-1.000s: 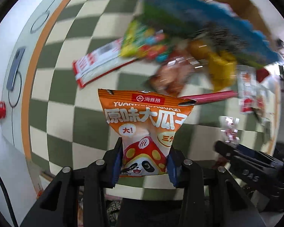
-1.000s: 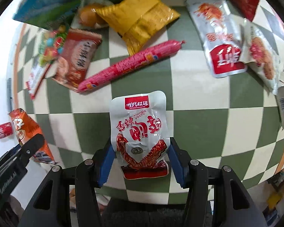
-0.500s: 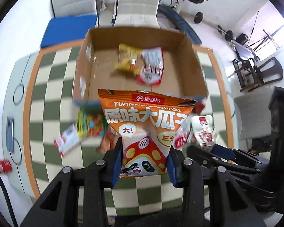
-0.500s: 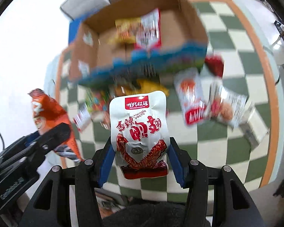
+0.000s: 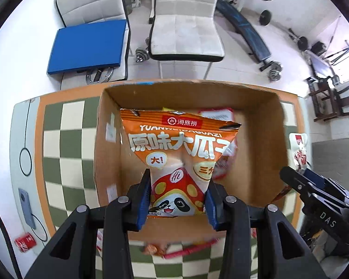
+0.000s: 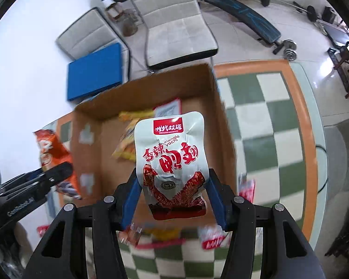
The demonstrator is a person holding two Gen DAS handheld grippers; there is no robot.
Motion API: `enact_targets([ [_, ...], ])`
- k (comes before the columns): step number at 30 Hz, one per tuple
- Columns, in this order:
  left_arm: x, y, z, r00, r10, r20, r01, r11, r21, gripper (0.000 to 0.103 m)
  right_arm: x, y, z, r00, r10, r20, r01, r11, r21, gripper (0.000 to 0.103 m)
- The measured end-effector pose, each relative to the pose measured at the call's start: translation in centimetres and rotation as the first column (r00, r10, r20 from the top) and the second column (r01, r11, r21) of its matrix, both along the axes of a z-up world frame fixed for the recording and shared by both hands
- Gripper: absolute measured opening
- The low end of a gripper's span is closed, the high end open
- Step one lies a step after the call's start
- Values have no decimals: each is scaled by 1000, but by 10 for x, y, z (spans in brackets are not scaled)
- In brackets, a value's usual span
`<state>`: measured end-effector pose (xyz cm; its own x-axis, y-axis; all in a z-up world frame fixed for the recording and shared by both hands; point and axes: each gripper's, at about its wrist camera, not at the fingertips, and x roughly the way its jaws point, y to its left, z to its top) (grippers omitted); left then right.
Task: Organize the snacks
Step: 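Place the orange panda bag in the box with left tool while right tool places the duck packet, then grasp the brown cookie packet with left tool while right tool grasps the yellow chip bag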
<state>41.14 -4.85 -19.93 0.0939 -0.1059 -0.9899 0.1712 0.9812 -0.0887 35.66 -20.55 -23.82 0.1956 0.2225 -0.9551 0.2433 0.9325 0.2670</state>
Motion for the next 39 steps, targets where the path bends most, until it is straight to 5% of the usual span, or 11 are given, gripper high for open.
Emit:
enact_targets([
  [8, 48, 4, -49, 996, 23, -86, -19, 999, 42, 37, 68, 1, -58, 997, 16, -80, -20, 999, -46, 57],
  [19, 70, 12, -76, 987, 59, -151, -52, 997, 48, 41, 94, 4, -84, 994, 23, -106, -31, 997, -66, 58],
  [22, 72, 11, -71, 990, 60, -131, -55, 997, 45, 61, 100, 5, -90, 990, 34, -137, -44, 997, -68, 60],
  [24, 71, 9, -64, 993, 56, -100, -51, 997, 59, 80, 101, 5, -91, 989, 36, -141, -46, 997, -69, 75],
  [35, 50, 5, -32, 999, 36, -33, -35, 999, 8, 85, 86, 15, -74, 991, 81, -107, -89, 993, -77, 85],
  [39, 32, 5, -11, 999, 26, 40, -26, 1000, -2, 97, 72, 21, -61, 994, 93, -60, -98, 992, -81, 92],
])
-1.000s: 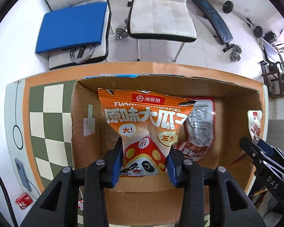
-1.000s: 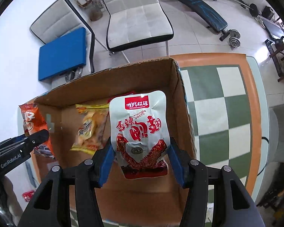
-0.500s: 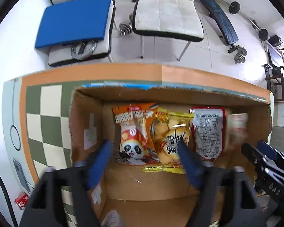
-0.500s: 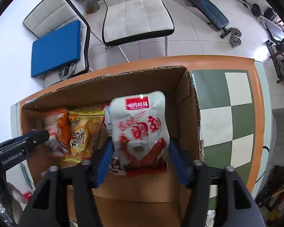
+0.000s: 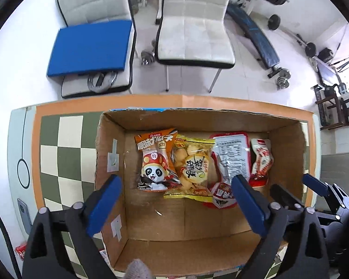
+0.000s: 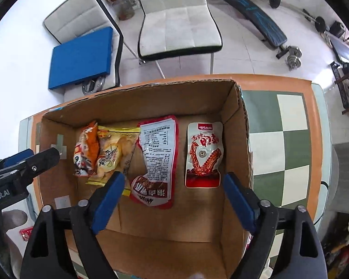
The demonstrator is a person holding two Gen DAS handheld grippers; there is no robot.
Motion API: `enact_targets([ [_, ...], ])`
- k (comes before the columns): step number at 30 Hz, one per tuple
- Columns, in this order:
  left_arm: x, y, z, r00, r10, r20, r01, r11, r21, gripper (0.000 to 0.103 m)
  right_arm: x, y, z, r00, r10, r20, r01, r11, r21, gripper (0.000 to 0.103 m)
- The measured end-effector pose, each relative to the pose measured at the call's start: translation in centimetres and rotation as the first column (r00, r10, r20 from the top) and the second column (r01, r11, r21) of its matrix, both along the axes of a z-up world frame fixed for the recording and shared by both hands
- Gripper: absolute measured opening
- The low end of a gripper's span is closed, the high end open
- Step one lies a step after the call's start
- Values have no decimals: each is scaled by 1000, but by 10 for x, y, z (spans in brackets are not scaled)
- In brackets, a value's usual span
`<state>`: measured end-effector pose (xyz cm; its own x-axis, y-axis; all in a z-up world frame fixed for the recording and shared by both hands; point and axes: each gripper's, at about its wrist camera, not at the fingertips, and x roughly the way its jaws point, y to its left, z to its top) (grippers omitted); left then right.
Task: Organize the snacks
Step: 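Grasp the brown cookie packet with left tool while right tool grasps the yellow chip bag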
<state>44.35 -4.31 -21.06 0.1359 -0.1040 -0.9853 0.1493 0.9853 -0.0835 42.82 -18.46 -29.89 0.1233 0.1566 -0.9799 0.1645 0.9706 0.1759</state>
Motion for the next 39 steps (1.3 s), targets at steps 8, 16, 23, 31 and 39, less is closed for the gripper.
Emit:
enact_targets([
  [8, -68, 13, 39, 994, 16, 106, -15, 1000, -8, 97, -50, 15, 38, 995, 42, 91, -47, 997, 59, 92],
  [16, -187, 53, 33, 979, 104, 176, -121, 989, 89, 97, -159, 18, 38, 997, -45, 62, 29, 973, 229, 92],
  [23, -230, 71, -52, 997, 77, 8, -78, 982, 173, 97, -210, 29, -44, 985, -125, -120, 159, 931, 330, 92],
  [31, -244, 89, -101, 989, 121, -89, -99, 970, 223, 97, -217, 41, -119, 937, -253, -241, 326, 880, 345, 86],
  [39, -232, 67, -129, 992, -17, -128, 52, 962, 269, 97, -223, 58, -134, 942, -240, -234, 305, 903, 304, 56],
])
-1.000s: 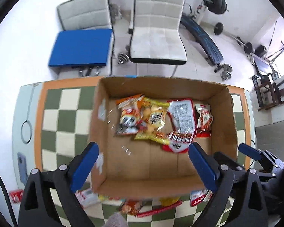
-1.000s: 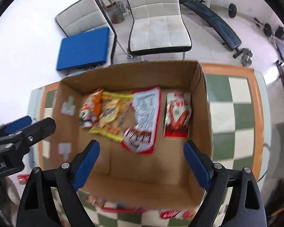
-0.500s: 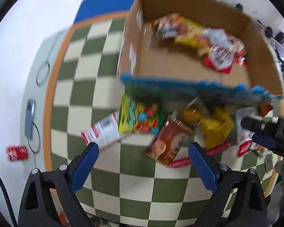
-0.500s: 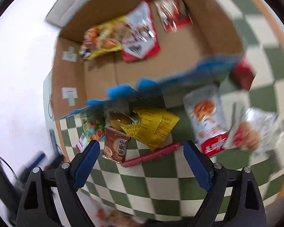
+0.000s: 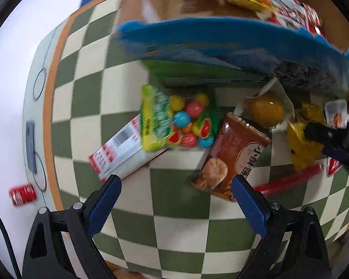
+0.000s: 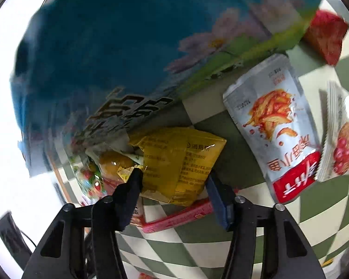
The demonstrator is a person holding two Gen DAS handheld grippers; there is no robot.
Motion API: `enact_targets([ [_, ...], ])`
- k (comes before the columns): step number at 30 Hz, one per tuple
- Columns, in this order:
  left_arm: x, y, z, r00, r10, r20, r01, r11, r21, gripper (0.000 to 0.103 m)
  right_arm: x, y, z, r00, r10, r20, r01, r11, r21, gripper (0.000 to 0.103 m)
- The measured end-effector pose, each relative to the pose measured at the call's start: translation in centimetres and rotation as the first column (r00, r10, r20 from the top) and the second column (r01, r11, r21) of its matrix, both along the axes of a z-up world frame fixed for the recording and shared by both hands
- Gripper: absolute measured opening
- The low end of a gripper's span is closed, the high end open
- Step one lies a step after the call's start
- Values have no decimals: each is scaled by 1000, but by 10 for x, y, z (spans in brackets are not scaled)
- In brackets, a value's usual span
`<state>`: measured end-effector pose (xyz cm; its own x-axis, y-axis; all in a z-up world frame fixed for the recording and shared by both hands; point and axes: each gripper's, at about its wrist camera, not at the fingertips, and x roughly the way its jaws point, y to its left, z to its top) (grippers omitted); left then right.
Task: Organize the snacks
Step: 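Grasp the brown cookie packet with left tool while right tool grasps the yellow chip bag, then drop the brown cookie packet into the box with left tool while right tool drops the yellow chip bag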
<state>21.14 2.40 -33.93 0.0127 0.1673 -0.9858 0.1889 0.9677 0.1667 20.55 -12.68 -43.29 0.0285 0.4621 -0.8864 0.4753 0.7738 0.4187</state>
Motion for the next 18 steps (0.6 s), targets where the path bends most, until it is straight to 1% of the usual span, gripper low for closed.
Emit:
enact_targets([
  [3, 4, -17, -14, 997, -69, -35, 69, 998, -8, 97, -5, 2, 6, 995, 102, -14, -103, 993, -59, 55],
  [5, 5, -28, -24, 992, -112, -51, 113, 994, 4, 97, -11, 2, 12, 979, 202, -30, -204, 973, -110, 55],
  [6, 4, -34, -30, 989, -139, -60, 140, 990, 14, 97, -14, 2, 13, 971, 235, -38, -238, 963, -125, 55],
  [7, 4, -38, -34, 986, -152, -66, 154, 988, 20, 97, -16, 2, 17, 959, 279, -51, -284, 947, -149, 55],
  [9, 2, -46, -42, 982, -171, -80, 174, 984, 27, 97, -23, 0, 20, 947, 315, -65, -321, 929, -186, 55],
  [11, 1, -53, -46, 980, -178, -85, 181, 983, 33, 97, -25, -4, 19, 946, 316, -77, -325, 923, -204, 55],
  [12, 0, -54, -49, 981, -170, -91, 175, 984, 45, 93, -26, -4, 17, 944, 316, -91, -329, 921, -208, 55],
  [13, 1, -53, -47, 986, -142, -86, 145, 989, 30, 87, -27, -6, 16, 946, 311, -94, -324, 924, -202, 56],
  [14, 1, -50, -45, 990, -104, -94, 103, 995, -11, 65, -29, -7, 14, 952, 291, -92, -304, 932, -196, 56],
  [15, 1, -45, -45, 992, -39, -122, 34, 998, -45, 57, -29, -6, 13, 955, 283, -92, -296, 935, -196, 57],
  [16, 0, -41, -45, 991, -9, -137, 3, 999, -43, 57, -30, -6, 12, 957, 275, -92, -288, 937, -196, 57],
  [18, -5, -33, -44, 987, 52, -153, -65, 994, -84, 57, -32, -8, 10, 963, 252, -90, -265, 945, -192, 58],
])
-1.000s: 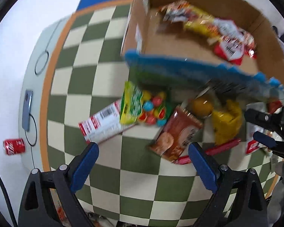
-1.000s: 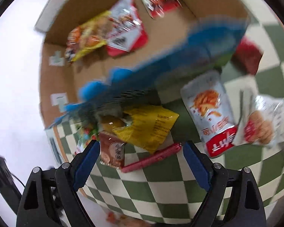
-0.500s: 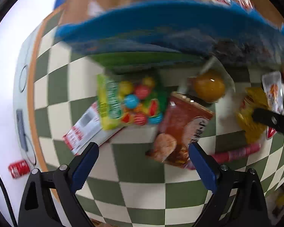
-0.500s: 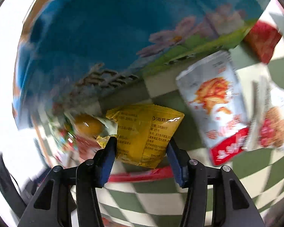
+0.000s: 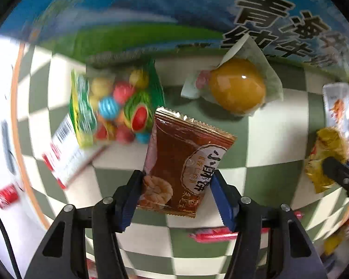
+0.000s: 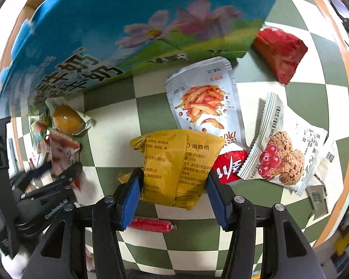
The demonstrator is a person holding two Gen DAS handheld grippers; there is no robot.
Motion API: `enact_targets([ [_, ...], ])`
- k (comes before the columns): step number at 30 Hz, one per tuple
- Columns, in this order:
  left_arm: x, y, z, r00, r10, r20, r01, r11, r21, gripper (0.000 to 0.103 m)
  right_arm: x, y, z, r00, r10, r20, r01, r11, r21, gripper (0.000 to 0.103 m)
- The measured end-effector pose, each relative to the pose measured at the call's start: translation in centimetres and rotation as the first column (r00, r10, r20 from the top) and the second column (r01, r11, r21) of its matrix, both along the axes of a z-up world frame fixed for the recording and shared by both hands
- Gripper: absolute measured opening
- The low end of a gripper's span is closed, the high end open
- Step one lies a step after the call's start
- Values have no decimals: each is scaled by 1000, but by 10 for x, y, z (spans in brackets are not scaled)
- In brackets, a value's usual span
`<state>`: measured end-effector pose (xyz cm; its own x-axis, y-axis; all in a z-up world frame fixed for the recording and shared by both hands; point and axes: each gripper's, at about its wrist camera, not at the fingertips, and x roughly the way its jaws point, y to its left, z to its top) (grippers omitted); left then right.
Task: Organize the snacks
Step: 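Drop the brown cookie packet into the box with left tool while right tool drops the yellow chip bag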
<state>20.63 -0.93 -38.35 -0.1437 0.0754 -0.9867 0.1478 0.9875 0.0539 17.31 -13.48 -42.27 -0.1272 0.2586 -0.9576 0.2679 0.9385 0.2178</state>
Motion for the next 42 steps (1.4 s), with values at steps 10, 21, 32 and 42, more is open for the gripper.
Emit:
enact_targets([
  [10, -22, 21, -17, 995, 86, -44, -88, 995, -49, 57, 2, -13, -17, 997, -62, -52, 66, 995, 72, 55],
  [21, -37, 5, 48, 994, 82, 71, -75, 993, -93, 56, -11, 5, 30, 998, 27, 64, -31, 997, 69, 50],
  [32, -16, 0, 168, 965, 92, 244, -28, 967, -253, 56, -7, -10, 136, 971, 72, 230, -112, 980, 166, 47],
  [42, 80, 8, 194, 965, 109, 238, -42, 962, -270, 56, 56, -16, 213, 919, 49, 390, -136, 970, 200, 47],
])
